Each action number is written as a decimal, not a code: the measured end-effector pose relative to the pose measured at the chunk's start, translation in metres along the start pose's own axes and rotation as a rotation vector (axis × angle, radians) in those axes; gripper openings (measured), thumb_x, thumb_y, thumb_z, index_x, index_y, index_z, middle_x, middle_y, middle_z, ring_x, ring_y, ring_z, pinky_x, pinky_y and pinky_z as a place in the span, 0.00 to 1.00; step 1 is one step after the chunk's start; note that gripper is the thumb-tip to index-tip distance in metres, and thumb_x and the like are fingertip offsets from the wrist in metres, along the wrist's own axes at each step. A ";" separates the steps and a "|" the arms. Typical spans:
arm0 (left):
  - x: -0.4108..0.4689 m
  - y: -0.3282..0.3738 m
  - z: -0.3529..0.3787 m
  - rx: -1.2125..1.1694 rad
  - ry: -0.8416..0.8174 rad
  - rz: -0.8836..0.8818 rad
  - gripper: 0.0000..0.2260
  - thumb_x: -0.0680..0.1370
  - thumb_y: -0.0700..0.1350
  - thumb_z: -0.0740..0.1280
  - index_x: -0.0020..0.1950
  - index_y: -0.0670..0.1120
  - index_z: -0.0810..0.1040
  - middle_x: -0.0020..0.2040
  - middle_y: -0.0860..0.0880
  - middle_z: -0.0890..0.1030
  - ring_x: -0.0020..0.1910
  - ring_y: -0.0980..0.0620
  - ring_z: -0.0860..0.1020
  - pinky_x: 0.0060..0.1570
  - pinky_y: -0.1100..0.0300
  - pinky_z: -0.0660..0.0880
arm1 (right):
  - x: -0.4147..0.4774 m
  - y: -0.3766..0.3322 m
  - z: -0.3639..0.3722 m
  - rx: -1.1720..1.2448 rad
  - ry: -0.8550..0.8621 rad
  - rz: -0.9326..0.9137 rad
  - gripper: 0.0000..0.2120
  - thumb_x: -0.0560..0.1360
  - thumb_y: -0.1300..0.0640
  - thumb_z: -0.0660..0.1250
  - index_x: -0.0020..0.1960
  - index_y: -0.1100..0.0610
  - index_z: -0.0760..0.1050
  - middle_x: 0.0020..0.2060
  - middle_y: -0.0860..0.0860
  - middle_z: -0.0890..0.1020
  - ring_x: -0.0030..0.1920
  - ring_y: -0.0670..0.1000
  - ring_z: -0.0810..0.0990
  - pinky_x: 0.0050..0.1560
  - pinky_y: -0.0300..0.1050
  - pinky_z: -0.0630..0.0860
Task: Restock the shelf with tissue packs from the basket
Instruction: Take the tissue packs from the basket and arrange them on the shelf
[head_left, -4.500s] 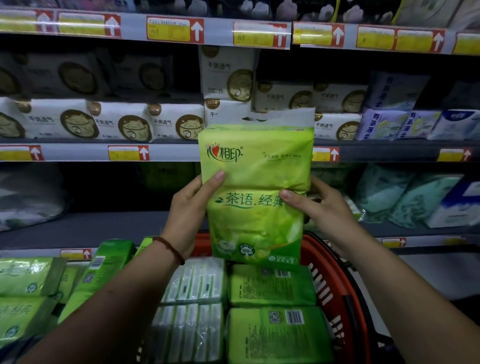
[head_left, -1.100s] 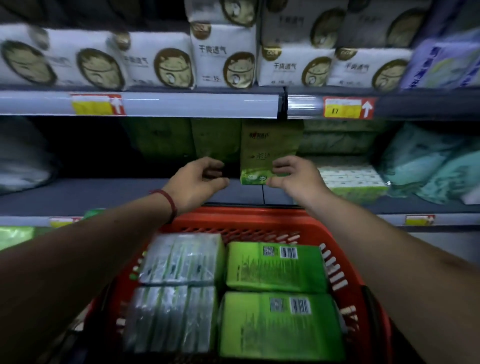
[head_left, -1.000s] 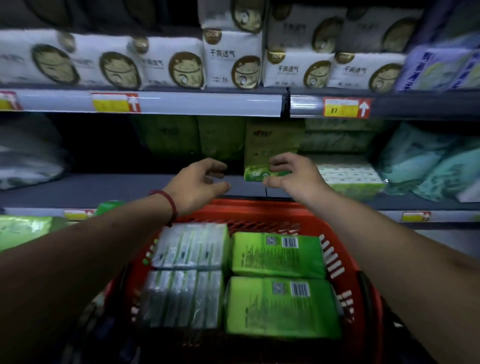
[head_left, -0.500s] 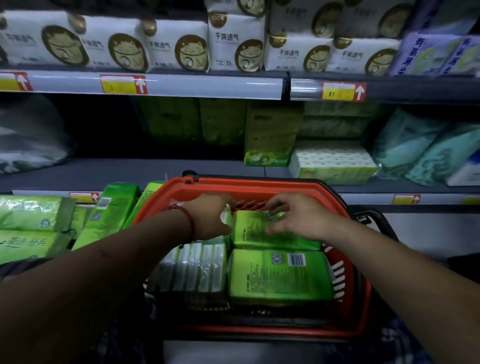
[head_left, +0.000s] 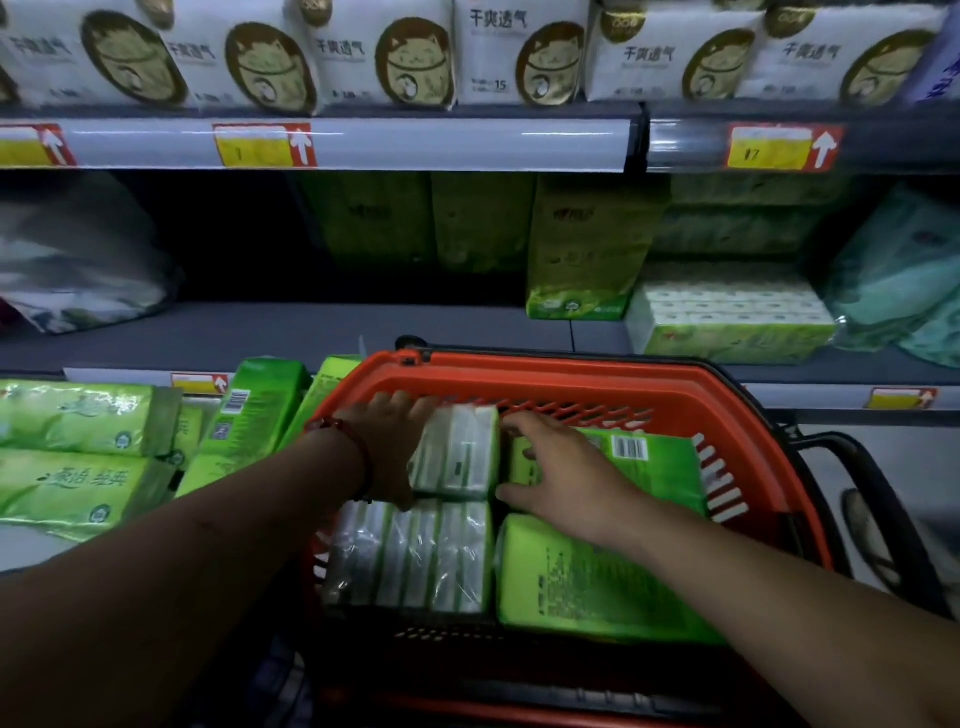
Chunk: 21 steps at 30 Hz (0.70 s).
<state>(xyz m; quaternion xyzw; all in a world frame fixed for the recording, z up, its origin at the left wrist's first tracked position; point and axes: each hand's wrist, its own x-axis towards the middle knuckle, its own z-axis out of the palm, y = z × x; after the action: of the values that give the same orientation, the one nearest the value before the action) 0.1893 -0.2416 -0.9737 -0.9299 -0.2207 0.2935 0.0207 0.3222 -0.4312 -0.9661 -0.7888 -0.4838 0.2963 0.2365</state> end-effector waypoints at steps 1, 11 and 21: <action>0.001 -0.002 0.002 -0.002 0.001 0.014 0.58 0.68 0.67 0.76 0.84 0.48 0.43 0.80 0.44 0.61 0.77 0.41 0.64 0.76 0.45 0.63 | 0.003 0.000 0.002 -0.001 -0.005 -0.001 0.33 0.74 0.53 0.76 0.75 0.48 0.66 0.71 0.48 0.74 0.66 0.50 0.76 0.66 0.48 0.74; 0.000 -0.009 -0.006 -0.002 0.101 0.134 0.51 0.67 0.68 0.75 0.80 0.47 0.56 0.75 0.48 0.69 0.74 0.46 0.68 0.78 0.48 0.56 | 0.014 0.002 0.001 -0.009 -0.064 0.050 0.40 0.73 0.51 0.77 0.77 0.46 0.59 0.72 0.49 0.72 0.65 0.50 0.75 0.61 0.47 0.74; -0.011 -0.006 -0.015 -0.097 0.152 0.168 0.52 0.64 0.67 0.78 0.80 0.51 0.57 0.77 0.50 0.68 0.75 0.47 0.67 0.77 0.49 0.59 | 0.014 0.011 -0.005 0.034 -0.175 0.039 0.61 0.67 0.41 0.81 0.82 0.40 0.40 0.83 0.42 0.48 0.80 0.51 0.58 0.76 0.49 0.63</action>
<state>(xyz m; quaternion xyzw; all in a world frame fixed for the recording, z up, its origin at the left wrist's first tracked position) 0.1874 -0.2393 -0.9546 -0.9646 -0.1539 0.2118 -0.0323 0.3375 -0.4235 -0.9734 -0.7649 -0.4822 0.3769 0.2010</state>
